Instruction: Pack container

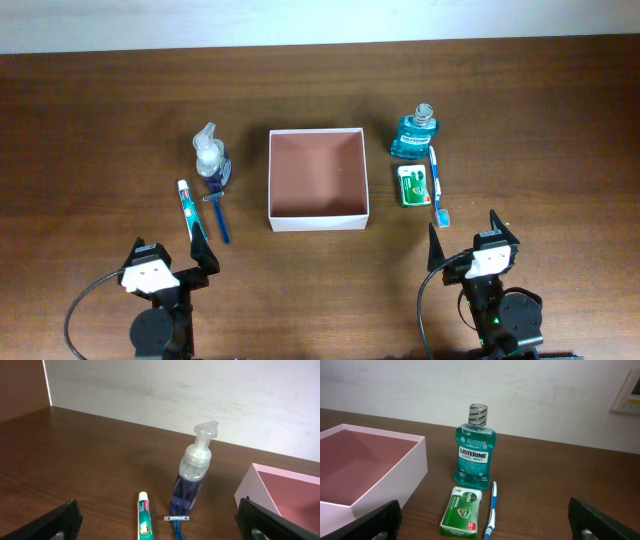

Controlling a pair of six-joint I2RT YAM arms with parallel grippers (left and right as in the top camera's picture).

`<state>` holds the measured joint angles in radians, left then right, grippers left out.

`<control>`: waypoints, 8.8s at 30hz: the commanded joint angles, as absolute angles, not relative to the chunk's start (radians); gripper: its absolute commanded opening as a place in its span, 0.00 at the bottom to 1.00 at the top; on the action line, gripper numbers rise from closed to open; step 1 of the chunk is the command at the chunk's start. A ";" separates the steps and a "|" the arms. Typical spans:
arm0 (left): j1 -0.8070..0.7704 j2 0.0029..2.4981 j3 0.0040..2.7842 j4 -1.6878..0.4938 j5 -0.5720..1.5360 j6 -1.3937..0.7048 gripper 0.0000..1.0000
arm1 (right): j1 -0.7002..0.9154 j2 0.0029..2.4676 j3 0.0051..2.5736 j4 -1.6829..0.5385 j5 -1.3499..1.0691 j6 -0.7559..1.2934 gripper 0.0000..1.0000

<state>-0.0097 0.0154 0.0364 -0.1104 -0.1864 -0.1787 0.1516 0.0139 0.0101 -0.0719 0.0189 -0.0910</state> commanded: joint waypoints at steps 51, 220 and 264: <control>-0.004 0.005 0.028 -0.105 -0.172 -0.163 0.99 | 0.156 1.481 1.519 -0.877 -0.238 0.083 0.98; -0.004 0.005 0.028 -0.105 -0.172 -0.162 0.99 | 0.564 2.005 1.964 -0.964 0.326 0.357 0.13; -0.004 0.005 0.028 -0.105 -0.172 -0.162 0.99 | 0.435 1.889 1.968 -1.084 0.324 0.357 0.71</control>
<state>-0.0097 0.0147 0.0338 -0.1081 -0.1825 -0.1783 0.4965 2.0193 1.9411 -1.0515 0.2977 0.3565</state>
